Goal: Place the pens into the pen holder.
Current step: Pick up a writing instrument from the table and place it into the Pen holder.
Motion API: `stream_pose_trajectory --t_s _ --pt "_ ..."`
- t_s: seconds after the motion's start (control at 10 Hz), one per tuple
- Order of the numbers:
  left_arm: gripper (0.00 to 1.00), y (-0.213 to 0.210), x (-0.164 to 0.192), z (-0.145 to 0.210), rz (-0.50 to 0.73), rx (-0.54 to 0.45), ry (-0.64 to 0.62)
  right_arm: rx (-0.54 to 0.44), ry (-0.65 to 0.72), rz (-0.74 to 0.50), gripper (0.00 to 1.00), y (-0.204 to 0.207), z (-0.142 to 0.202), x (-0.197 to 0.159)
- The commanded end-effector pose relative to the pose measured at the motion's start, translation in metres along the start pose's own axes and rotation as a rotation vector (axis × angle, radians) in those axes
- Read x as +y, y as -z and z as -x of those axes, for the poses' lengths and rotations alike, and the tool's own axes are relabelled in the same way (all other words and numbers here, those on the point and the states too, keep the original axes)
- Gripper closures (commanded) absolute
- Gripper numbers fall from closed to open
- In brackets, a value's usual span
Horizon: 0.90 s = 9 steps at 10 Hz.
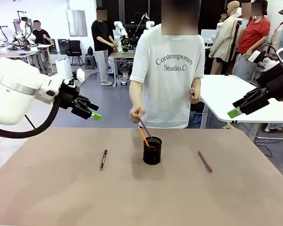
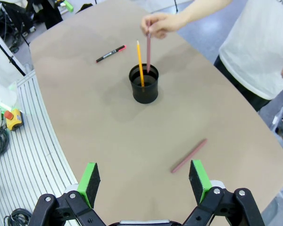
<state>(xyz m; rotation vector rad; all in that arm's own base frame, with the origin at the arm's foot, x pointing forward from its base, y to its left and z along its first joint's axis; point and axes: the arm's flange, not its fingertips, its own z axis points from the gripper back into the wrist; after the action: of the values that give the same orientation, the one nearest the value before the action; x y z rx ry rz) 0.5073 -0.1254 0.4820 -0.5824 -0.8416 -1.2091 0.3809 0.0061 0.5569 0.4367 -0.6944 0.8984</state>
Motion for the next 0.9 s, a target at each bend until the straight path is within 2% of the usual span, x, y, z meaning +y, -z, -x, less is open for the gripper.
stream_pose_trajectory --t_s 0.0,0.4,0.6,0.8 --pt "0.00 -0.011 -0.002 0.003 -0.004 0.038 -0.018 -0.027 0.005 -0.016 0.00 0.000 -0.002 0.000" --pt "0.00 -0.033 0.004 0.019 0.006 -0.035 -0.046 -0.027 0.005 -0.016 0.00 0.000 -0.002 0.000" --pt "0.00 -0.043 0.007 0.025 -0.019 -0.033 -0.061 -0.027 0.005 -0.016 0.00 0.000 -0.002 0.000" --pt "0.00 -0.045 0.009 0.031 0.030 -0.085 -0.059 -0.027 0.005 -0.016 0.00 0.000 -0.002 0.000"
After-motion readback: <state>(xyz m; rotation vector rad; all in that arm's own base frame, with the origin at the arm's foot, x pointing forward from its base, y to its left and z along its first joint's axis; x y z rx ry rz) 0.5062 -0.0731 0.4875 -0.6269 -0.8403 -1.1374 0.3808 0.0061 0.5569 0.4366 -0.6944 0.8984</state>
